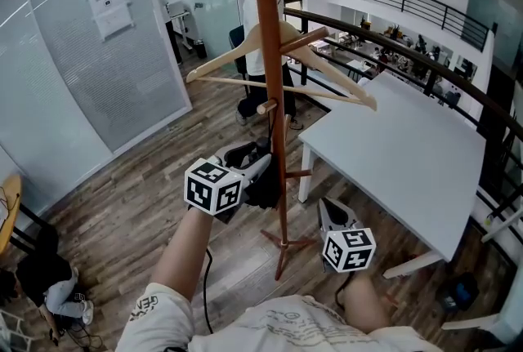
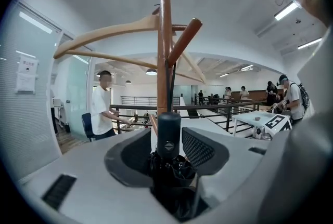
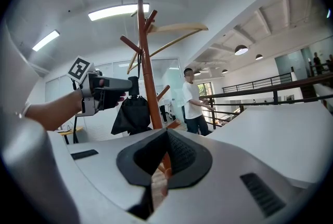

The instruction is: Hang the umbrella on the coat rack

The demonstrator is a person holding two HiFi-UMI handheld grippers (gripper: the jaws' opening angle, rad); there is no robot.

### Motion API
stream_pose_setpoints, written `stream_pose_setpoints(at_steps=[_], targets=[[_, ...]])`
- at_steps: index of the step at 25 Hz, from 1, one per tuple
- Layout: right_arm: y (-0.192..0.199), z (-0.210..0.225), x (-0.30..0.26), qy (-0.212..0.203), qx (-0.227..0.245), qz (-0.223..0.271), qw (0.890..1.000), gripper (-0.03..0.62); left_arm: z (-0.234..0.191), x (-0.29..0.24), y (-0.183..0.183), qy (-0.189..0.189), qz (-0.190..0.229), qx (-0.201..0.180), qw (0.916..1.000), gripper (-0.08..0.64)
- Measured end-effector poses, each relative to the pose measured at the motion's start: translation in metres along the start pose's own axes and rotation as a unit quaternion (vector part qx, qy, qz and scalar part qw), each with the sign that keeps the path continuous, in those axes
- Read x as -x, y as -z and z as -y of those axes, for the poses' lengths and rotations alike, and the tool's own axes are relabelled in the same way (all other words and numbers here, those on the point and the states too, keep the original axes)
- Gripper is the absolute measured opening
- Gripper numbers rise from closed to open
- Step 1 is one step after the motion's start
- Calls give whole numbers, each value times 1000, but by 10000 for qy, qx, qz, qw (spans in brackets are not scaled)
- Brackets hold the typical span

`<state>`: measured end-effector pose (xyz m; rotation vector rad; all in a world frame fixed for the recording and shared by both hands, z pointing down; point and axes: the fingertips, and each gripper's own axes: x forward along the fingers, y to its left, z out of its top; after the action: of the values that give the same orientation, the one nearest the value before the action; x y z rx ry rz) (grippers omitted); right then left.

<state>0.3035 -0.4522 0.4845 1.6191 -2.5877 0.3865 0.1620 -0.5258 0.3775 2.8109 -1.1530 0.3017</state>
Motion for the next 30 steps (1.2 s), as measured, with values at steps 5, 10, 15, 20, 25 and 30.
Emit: stream_pose_setpoints(at_steps=[5,10,15,20,25,30], targets=[[-5,-1,0,13,17,122,9999,-2,-1,29,-1,-573,416,71,9975,167],[-15,-7,-4,0,-22,276,9996,-2,1,65,19,-1248,597,249,9901,135],[-24,-16,-8,-34,-16,509,9987,-2,11,71,70,-1709,422,718,9818,5],[-28,-27,5,-224,147,557,9981,-2,43,63,90,-1667,306,902,9814,5],[-30,-31,1,-237,158,600,9978,-2,40,61,89,-1680,303,829,9818,5],[-30,-31,-7,-230,86,570,9981,-2,35,56,88,-1636,203,783,9832,5]])
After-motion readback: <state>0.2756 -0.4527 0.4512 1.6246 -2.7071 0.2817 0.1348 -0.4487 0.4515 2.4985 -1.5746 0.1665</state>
